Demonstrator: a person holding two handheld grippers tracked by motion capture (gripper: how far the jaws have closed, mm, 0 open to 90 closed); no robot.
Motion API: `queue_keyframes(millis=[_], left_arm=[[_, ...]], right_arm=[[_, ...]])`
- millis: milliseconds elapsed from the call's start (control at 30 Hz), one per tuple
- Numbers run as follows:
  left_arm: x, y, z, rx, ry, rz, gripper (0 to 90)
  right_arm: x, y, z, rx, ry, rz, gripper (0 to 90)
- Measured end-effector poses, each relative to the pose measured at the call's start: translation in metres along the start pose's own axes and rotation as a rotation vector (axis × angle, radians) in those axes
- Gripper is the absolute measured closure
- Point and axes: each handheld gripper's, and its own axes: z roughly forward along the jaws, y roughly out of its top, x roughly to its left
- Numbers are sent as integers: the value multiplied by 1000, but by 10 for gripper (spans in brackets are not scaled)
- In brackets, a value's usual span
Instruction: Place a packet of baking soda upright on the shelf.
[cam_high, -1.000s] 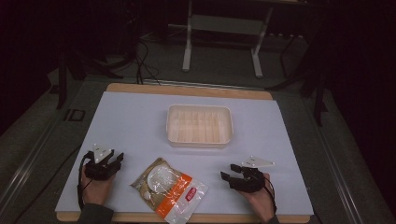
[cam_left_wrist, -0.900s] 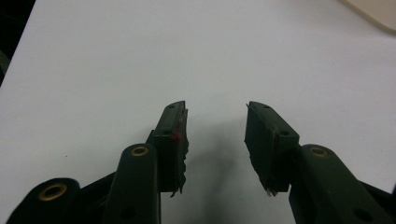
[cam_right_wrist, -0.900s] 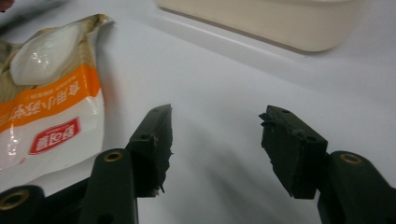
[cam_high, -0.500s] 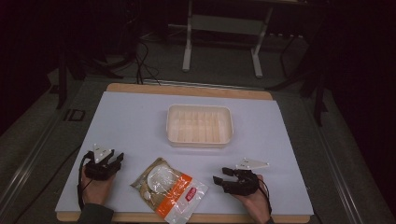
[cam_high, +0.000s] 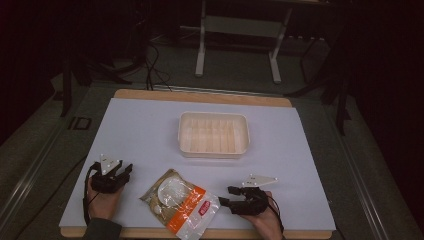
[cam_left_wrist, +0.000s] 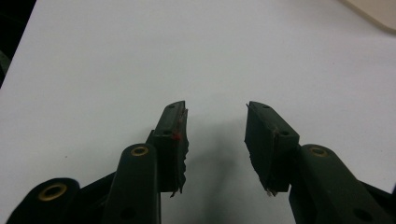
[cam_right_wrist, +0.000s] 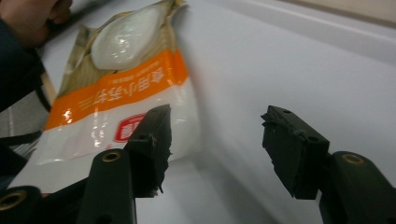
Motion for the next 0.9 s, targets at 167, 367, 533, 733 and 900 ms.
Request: queue_keyframes(millis=[167, 367, 533, 733, 900], left_arm=[[0, 0, 0, -2, -1, -1, 580], [0, 0, 0, -2, 0, 0, 578], [0, 0, 0, -3, 0, -1, 576], [0, 0, 0, -3, 1, -2, 573], [0, 0, 0, -2, 1, 0, 573]], right_arm=[[7, -3, 6, 20, 29, 0, 415], [13, -6, 13, 46, 65, -1, 428], [15, -7, 15, 51, 90, 9, 435], [16, -9, 18, 59, 108, 21, 437], [16, -10, 19, 63, 120, 31, 437]])
